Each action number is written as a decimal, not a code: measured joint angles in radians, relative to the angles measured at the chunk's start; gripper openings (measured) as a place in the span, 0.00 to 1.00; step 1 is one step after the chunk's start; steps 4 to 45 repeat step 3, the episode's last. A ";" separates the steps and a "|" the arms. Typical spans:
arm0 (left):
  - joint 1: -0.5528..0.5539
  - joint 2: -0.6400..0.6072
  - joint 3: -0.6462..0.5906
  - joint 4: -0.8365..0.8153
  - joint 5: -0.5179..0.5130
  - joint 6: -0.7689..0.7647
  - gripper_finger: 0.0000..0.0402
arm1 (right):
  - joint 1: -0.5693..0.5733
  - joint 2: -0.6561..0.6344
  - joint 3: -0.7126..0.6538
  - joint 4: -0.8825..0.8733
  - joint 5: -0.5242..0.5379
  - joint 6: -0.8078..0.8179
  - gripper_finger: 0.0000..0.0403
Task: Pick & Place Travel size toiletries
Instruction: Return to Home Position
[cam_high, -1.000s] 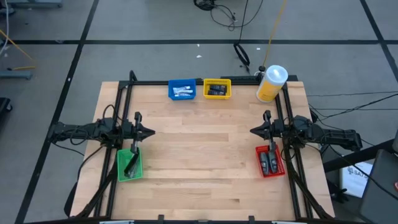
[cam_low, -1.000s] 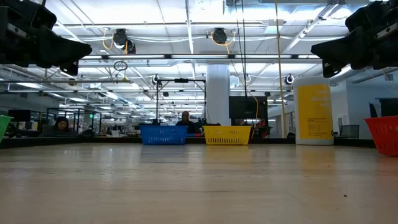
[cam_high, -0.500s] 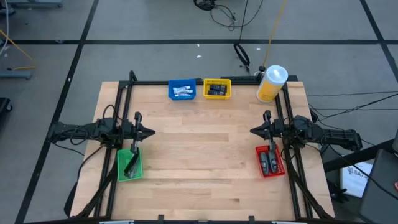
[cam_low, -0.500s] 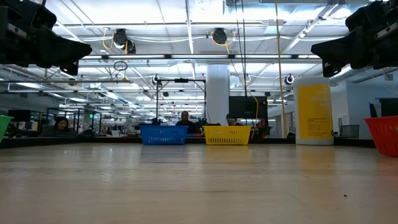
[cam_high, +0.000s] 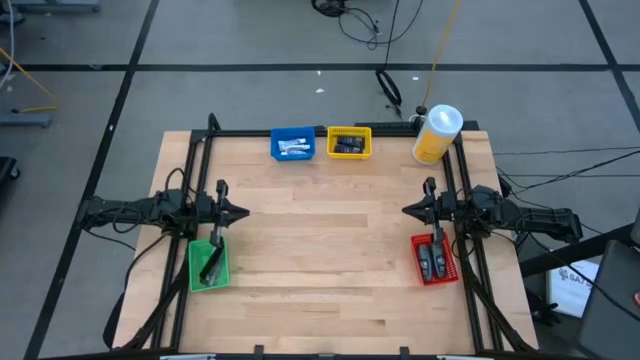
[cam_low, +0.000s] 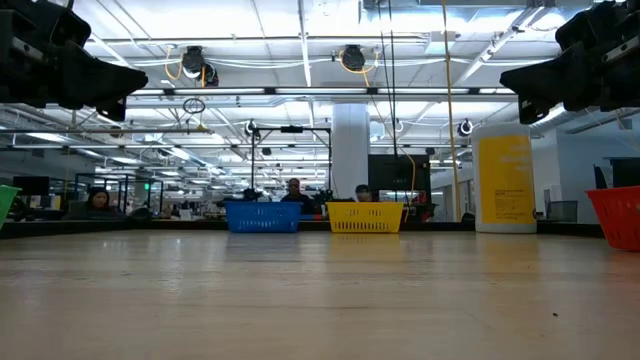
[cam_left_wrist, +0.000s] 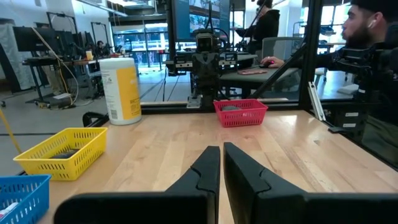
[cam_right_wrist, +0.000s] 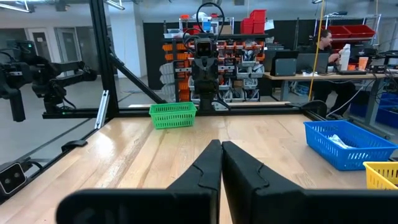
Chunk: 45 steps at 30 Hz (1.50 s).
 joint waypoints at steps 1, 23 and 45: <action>0.000 0.000 0.000 0.000 0.000 0.000 0.06 | 0.000 0.000 0.000 0.000 0.000 0.000 0.01; 0.000 0.000 0.000 0.000 0.000 0.000 0.06 | 0.000 0.000 0.000 0.000 0.000 0.000 0.01; 0.000 0.000 0.000 0.000 0.000 0.000 0.06 | 0.000 0.000 0.000 0.000 0.000 0.000 0.01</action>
